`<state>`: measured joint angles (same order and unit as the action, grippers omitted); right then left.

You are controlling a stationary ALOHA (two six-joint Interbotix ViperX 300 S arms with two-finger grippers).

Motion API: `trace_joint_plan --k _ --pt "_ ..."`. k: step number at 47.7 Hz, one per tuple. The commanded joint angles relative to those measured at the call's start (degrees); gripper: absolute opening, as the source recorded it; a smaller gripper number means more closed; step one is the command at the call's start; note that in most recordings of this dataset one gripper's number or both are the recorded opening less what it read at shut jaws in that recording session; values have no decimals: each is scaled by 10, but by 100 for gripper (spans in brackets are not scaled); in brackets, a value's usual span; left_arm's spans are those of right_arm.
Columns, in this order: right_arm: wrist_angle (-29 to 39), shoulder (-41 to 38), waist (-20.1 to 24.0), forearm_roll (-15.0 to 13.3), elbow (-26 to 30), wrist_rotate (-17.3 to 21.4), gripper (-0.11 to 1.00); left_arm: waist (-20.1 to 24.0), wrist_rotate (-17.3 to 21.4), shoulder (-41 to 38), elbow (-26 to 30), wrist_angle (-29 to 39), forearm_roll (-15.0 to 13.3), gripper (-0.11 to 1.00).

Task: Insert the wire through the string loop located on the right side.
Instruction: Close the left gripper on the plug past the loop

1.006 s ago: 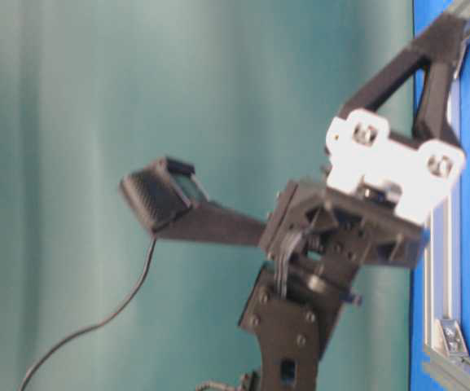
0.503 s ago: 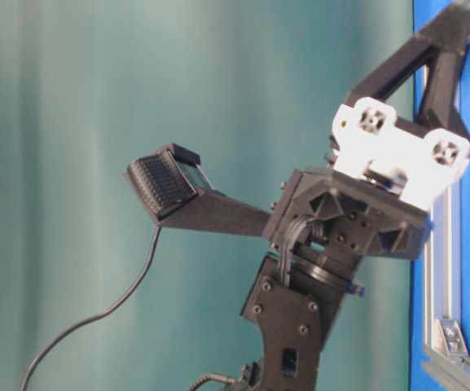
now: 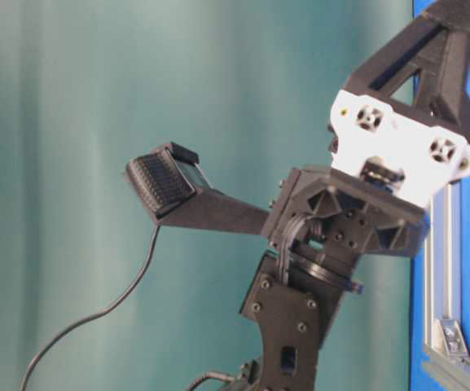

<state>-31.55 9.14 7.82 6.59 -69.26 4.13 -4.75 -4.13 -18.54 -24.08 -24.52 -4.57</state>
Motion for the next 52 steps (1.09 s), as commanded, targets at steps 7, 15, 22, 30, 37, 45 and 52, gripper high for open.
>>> trace_joint_plan --k 7,15,22,30,37,45,52 --pt "-8 4 1 -1 7 -2 -4 4 1 -19 11 -2 1 87" --pt "-8 4 1 -1 7 -1 -4 4 1 -43 18 -2 2 87" --pt "-8 4 1 -1 7 -2 -4 4 1 -49 17 -3 1 87" --pt "-6 4 1 -1 7 -2 -4 4 1 -49 18 -4 1 87" --pt "-6 4 1 -1 6 -2 -4 4 1 -49 18 -5 1 86" --pt "-6 4 1 -1 6 -2 -4 4 1 -49 18 -5 1 86" --pt "-6 4 1 -1 6 -1 -4 4 1 -49 18 -5 1 86"
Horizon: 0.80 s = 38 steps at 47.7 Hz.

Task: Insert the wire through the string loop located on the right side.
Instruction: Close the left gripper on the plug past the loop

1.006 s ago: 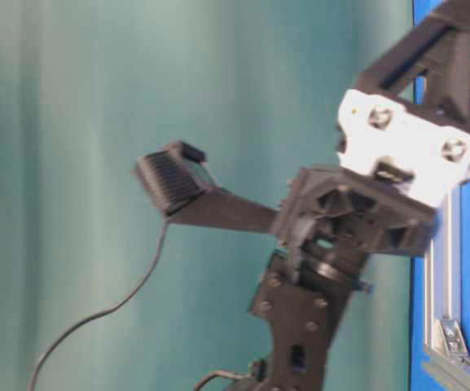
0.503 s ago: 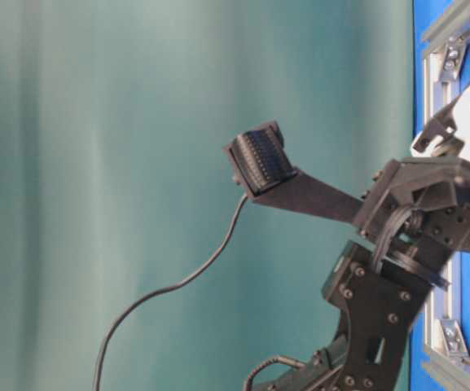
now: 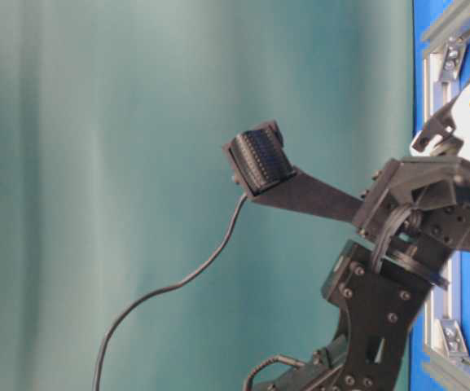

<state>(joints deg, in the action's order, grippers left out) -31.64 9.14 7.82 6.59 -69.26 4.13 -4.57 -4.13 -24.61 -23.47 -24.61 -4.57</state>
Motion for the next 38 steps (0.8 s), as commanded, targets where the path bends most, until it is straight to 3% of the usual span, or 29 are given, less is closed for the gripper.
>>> trace_joint_plan --k 1,13,18,21,31,38 --pt "-5 4 1 -1 6 -2 -4 2 1 11 11 -4 1 86" --pt "-5 4 1 -1 7 -2 -4 2 1 11 11 -2 2 85" --pt "-4 4 1 -1 7 -2 -4 2 1 11 11 -1 1 80" --pt "-5 4 1 -1 7 -1 -4 2 2 11 11 -1 2 68" --pt "-4 4 1 -1 6 -1 -4 2 21 11 12 -1 3 9" --pt "-5 4 1 -1 6 -2 -4 2 24 11 13 -1 3 8"
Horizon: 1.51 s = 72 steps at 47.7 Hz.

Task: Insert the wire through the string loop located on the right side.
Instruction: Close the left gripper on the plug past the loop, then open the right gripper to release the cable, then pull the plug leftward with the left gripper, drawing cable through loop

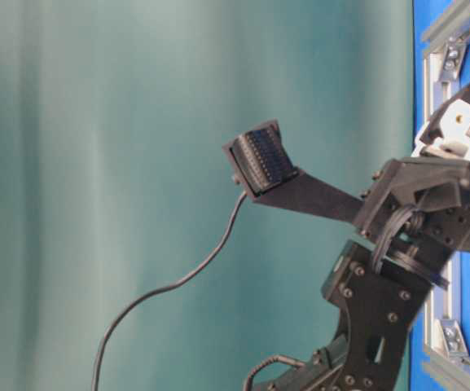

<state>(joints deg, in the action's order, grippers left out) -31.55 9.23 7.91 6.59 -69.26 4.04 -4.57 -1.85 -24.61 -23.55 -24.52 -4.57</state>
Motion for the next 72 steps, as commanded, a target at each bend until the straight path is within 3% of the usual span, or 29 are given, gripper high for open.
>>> trace_joint_plan --k 1,23,27,32,42,46,62,72 --pt "-5 4 0 -1 6 -1 -4 2 1 11 15 -2 2 8" --pt "15 4 0 -13 5 -1 -3 2 1 11 14 -2 3 8" --pt "18 7 0 -13 4 2 1 2 1 11 14 -2 3 8" --pt "22 8 0 -12 2 3 17 2 1 11 14 -2 3 8" --pt "25 14 0 -11 -4 3 82 2 1 11 14 -2 3 8" --pt "25 17 0 -11 -7 4 96 2 2 11 14 -2 3 8" --pt "24 18 0 -11 -8 2 94 0 3 23 6 0 3 8" --pt "24 18 0 -11 -8 2 94 -5 3 50 -33 0 3 8"
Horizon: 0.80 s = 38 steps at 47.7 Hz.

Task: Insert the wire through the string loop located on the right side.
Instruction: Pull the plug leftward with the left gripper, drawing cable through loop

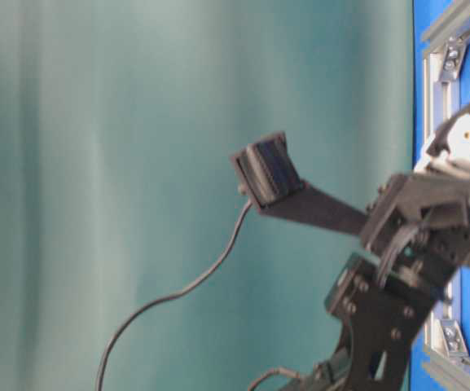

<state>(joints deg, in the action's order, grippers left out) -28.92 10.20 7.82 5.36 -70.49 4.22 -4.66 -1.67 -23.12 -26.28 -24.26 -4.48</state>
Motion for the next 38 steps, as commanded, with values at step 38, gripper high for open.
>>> trace_joint_plan --k 38 --pt "-2 9 1 1 6 -2 94 -11 -6 265 -305 -14 1 8"
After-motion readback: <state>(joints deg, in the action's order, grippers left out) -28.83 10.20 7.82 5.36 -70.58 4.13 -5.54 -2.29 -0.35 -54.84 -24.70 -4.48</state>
